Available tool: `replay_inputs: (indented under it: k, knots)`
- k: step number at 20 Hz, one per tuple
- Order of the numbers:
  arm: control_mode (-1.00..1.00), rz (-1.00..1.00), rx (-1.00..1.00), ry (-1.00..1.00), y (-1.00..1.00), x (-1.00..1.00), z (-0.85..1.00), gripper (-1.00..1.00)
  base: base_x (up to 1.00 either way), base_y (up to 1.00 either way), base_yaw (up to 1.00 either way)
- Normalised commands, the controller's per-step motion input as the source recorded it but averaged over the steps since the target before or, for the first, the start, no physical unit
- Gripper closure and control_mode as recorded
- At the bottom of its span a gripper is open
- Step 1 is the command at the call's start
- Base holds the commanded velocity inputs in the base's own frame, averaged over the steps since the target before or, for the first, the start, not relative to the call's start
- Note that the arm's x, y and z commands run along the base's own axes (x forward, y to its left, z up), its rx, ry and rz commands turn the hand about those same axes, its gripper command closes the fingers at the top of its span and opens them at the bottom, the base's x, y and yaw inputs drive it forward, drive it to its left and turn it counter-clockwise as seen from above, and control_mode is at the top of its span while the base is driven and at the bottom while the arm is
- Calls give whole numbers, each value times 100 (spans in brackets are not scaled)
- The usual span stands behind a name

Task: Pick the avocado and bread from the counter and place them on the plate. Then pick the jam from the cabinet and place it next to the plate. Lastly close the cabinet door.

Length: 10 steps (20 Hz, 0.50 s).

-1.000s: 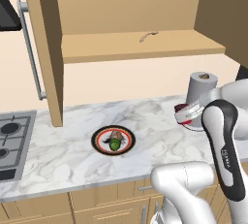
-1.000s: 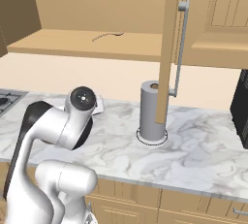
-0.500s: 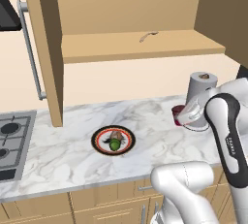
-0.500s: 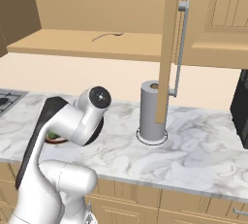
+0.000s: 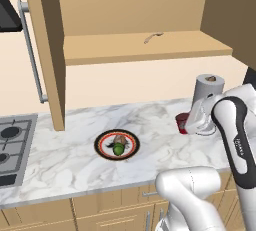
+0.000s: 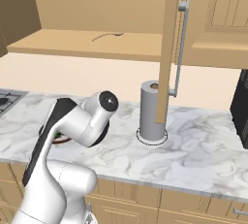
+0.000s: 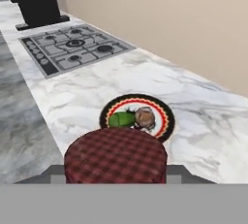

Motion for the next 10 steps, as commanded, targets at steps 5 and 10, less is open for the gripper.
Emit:
replay_inputs:
  k: [5,10]
  knots:
    - [-100,9,0,-19,0,0,-1,100,0,0,0]
    - [-100,11,0,-19,0,0,0,100,0,0,0]
